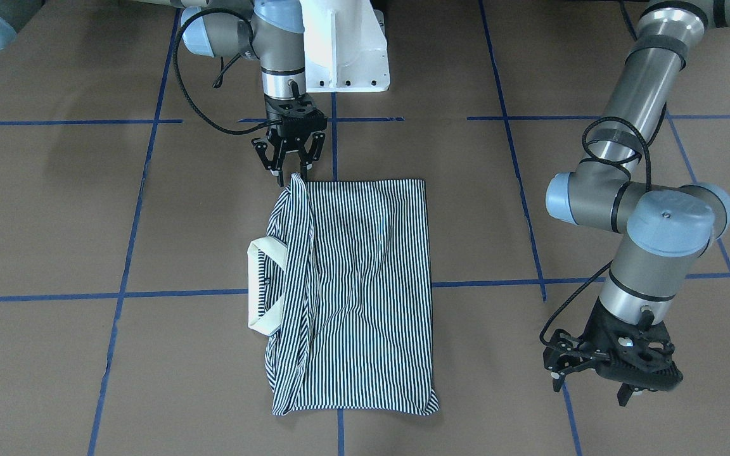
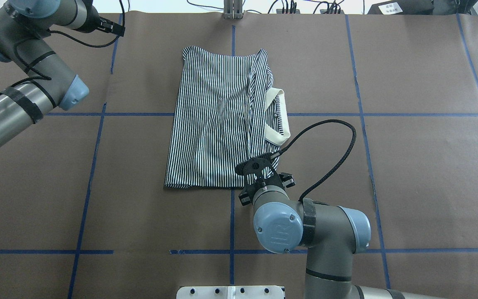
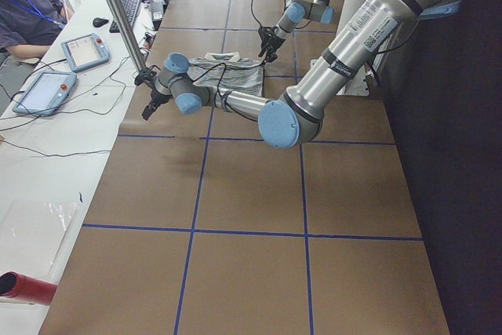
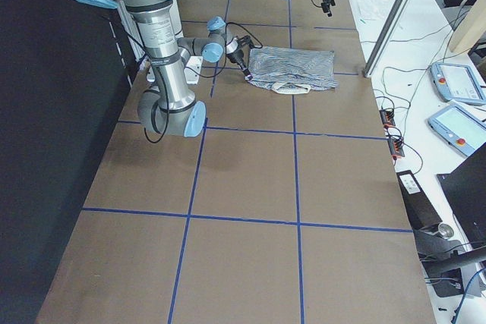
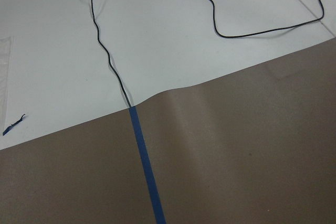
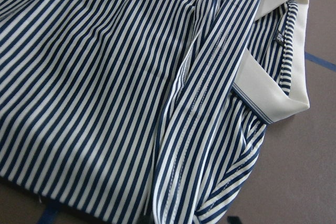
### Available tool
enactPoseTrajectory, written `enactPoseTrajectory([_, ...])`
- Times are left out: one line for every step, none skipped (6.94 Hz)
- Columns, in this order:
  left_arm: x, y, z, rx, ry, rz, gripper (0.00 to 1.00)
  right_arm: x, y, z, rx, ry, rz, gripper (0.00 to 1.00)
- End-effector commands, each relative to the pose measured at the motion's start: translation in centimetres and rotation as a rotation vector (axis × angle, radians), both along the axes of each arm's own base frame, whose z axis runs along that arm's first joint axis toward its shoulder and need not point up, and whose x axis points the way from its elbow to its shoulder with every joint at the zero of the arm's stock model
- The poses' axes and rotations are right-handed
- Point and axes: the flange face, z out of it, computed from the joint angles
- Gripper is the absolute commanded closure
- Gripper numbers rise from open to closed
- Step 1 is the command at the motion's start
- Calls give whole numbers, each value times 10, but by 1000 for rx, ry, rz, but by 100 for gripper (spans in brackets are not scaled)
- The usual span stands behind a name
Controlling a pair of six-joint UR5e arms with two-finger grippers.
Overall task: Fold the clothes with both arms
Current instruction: 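Release the collar and move the right gripper toward the shirt's near corner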
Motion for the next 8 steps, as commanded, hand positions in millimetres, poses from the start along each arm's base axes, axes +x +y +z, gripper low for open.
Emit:
enactPoseTrajectory([0, 0, 0, -1, 0, 0, 0, -4, 4, -9, 4, -13, -5, 72])
enactPoseTrajectory([0, 0, 1, -2, -1, 0, 0, -5, 6, -9, 4, -14, -10, 87])
enactPoseTrajectory([0, 0, 0, -1, 0, 0, 0, -7, 9, -8, 3, -13, -14, 91])
enactPoseTrajectory([0, 0, 1, -2, -1, 0, 0, -7, 9, -7, 3, -10, -12, 95])
enactPoseTrajectory([0, 0, 0, -1, 0, 0, 0, -7, 9, -7, 3, -11, -10, 100])
enactPoseTrajectory([0, 0, 1, -2, -1, 0, 0, -4, 7, -10, 2, -23, -3, 100])
enactPoseTrajectory([0, 0, 1, -2, -1, 0, 0, 3, 2, -9, -1, -29, 11, 100])
enactPoseTrajectory([0, 0, 0, -1, 0, 0, 0, 9, -1, 6, -7, -8, 20, 100])
